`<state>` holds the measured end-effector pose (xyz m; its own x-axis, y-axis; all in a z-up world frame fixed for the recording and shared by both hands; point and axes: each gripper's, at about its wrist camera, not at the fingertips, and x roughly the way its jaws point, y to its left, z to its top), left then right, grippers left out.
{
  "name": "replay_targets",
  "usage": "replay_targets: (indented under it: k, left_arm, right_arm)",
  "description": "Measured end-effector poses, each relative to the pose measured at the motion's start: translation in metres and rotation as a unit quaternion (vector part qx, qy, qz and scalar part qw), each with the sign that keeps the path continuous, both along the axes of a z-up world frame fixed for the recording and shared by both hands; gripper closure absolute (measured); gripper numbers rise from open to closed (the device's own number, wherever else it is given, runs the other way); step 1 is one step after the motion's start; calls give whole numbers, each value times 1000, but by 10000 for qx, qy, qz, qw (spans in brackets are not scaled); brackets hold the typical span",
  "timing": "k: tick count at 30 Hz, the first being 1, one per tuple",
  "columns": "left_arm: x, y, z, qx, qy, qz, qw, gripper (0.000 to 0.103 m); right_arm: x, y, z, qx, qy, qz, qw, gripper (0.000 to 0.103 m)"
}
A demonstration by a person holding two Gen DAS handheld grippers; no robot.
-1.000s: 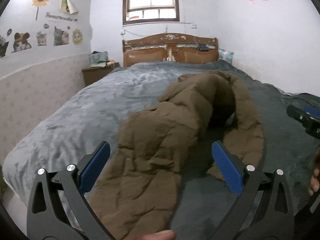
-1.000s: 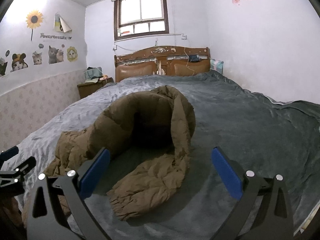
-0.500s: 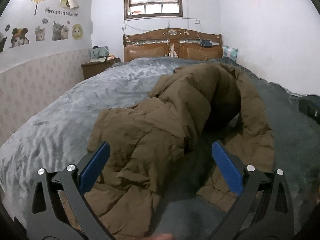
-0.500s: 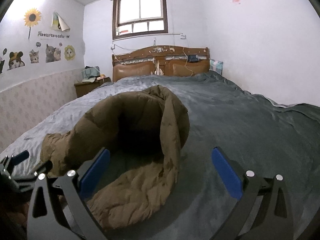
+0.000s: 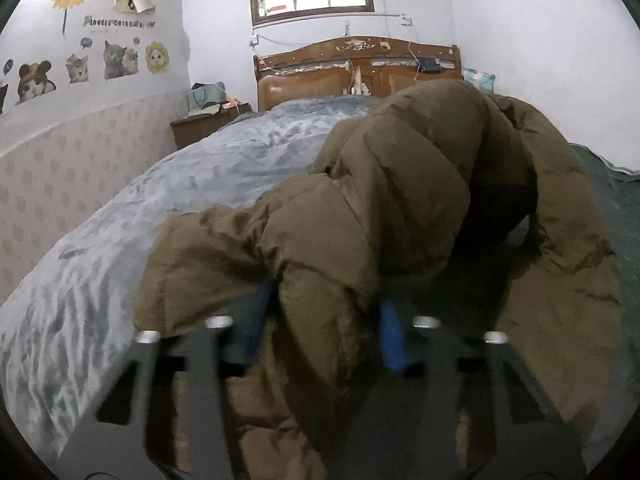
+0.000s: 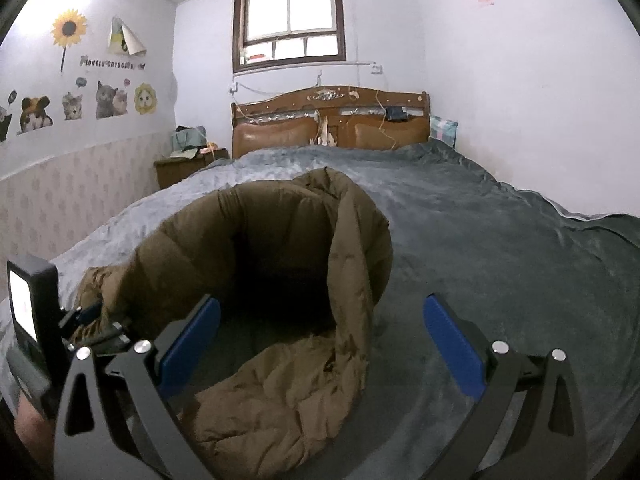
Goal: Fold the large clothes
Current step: 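Grasp the jacket hood with the right gripper while the left gripper grasps the jacket body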
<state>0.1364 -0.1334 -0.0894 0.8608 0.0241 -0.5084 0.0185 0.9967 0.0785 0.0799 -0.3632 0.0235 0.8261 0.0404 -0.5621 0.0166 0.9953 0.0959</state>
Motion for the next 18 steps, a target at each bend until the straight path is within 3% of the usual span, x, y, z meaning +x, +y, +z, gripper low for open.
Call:
replay_targets:
  k: [1, 4, 12, 18]
  left_arm:
    - [0, 8, 3, -5, -7, 32, 10000, 77]
    - [0, 42, 18, -123, -47, 92, 9999, 83]
    - [-17, 112, 52, 54, -355, 215, 9991, 85]
    - [-30, 147, 58, 146, -407, 432, 9981, 85]
  right_arm:
    - [2, 2, -1, -19, 36, 12, 10000, 2]
    - [7, 7, -3, 18, 89, 57, 9999, 2]
    - [27, 59, -6, 263, 82, 801, 9964, 2]
    - [68, 108, -39, 390, 276, 1290, 9905, 2]
